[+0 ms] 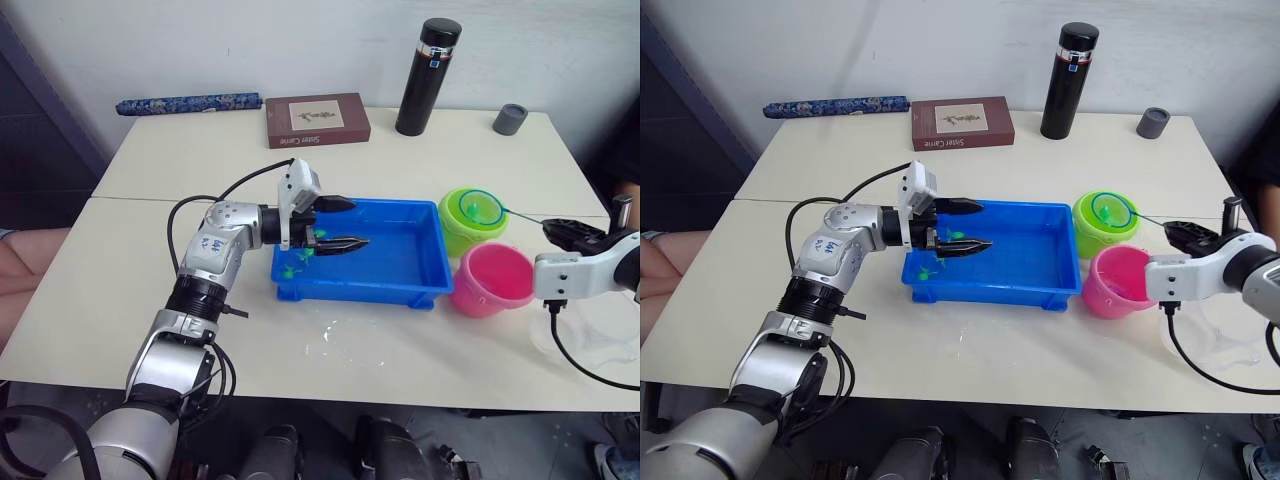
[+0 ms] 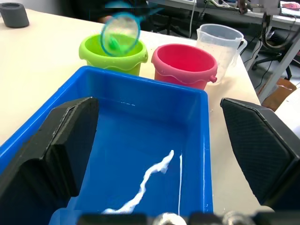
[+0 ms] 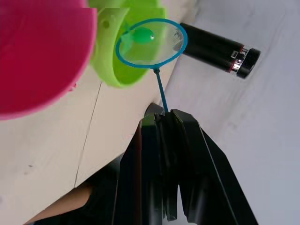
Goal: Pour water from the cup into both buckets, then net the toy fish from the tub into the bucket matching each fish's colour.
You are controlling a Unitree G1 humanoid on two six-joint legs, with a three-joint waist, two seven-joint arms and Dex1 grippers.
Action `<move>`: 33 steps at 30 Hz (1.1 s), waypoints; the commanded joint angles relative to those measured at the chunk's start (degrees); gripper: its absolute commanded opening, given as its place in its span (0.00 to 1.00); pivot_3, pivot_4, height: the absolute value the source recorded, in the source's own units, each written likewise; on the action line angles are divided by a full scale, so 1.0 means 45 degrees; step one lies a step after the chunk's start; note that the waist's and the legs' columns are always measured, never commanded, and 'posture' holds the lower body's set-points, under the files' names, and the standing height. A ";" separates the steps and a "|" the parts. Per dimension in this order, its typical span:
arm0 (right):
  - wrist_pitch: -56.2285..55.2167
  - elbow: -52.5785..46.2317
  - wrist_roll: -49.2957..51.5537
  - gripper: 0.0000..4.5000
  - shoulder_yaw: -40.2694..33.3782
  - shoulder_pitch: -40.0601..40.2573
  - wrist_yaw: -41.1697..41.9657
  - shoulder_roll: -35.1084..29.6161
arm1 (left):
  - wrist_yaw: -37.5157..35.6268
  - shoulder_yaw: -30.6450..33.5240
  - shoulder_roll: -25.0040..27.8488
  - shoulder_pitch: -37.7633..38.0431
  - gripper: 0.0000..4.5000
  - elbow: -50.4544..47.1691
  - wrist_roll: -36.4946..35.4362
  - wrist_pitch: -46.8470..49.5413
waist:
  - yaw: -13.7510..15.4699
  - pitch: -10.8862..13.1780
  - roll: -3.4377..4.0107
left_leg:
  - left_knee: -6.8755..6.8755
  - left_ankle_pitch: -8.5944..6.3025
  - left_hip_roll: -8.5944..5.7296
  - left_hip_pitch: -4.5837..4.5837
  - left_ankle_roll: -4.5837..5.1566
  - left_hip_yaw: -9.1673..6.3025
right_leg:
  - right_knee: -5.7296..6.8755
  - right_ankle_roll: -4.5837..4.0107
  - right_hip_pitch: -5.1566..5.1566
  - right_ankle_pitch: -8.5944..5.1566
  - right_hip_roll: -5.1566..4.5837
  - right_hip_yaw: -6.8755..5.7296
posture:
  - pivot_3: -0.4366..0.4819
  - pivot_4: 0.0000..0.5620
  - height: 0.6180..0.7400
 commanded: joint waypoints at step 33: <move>1.2910 -0.4343 1.0687 0.00 0.3857 -0.5418 0.3993 0.5965 | -0.0657 0.0726 0.5706 0.3676 0.99 -0.3871 0.0787 0.1238 | -0.0047 0.0001 0.0008 | 0.0020 -0.0010 -0.0023 -0.0020 0.0006 -0.0063 | 0.0021 -0.0020 -0.0014 -0.0009 -0.0035 -0.0019 | 0.48 0.27 1.00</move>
